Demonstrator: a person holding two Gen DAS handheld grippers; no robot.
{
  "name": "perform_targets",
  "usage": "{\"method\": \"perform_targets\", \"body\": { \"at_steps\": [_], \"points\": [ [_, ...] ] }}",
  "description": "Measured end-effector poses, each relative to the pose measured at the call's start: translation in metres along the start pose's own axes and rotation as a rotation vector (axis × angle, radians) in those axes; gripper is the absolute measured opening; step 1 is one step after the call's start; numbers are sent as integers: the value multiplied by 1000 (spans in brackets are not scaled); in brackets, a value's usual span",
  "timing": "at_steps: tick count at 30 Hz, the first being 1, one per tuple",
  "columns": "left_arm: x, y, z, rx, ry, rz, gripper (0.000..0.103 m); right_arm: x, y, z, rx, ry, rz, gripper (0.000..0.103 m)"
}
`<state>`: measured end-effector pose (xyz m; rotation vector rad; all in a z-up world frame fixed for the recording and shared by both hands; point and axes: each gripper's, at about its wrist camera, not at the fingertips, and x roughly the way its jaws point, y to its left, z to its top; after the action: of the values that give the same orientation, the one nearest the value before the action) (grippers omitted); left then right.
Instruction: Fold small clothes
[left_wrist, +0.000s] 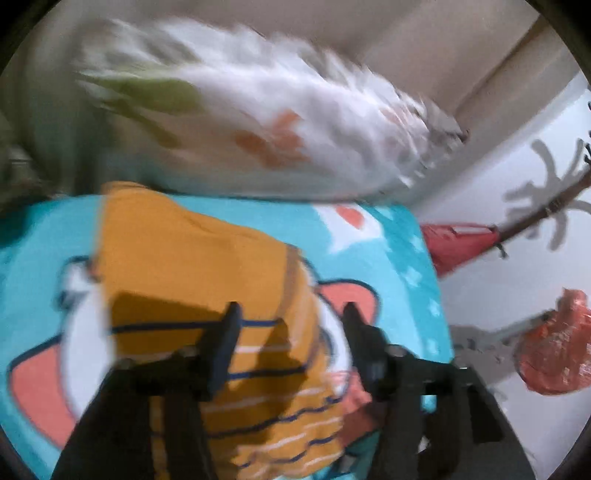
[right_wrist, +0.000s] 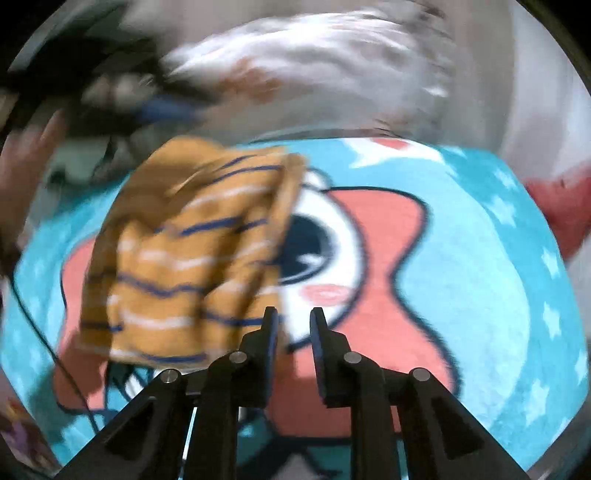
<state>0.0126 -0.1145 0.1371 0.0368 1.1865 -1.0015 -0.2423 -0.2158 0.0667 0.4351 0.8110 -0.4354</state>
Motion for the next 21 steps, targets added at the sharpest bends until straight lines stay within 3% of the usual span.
{"method": "perform_targets", "body": {
  "at_steps": [3,5,9,11,12,13,14,17,21],
  "points": [
    [-30,28,-17,-52,-34,84,60,-1,-17,23,86,-21,108,35],
    [-45,48,-35,-95,-57,152,61,6,-19,41,138,-25,232,43],
    [-58,76,-71,-143,-71,260,61,39,9,66,144,38,421,44],
    [-59,88,-90,-159,-53,313,61,63,23,70,106,119,416,43],
    [-58,89,-97,-162,-45,319,61,79,26,73,98,170,421,22],
    [-56,90,-105,-166,-35,321,61,93,27,77,102,228,462,10],
    [-53,90,-111,-163,-25,324,61,99,24,83,123,244,485,10],
    [-34,87,-129,-134,29,367,61,102,6,103,152,233,447,9],
    [4,82,-145,-117,146,412,61,120,5,100,55,274,259,9]
  ]
}}
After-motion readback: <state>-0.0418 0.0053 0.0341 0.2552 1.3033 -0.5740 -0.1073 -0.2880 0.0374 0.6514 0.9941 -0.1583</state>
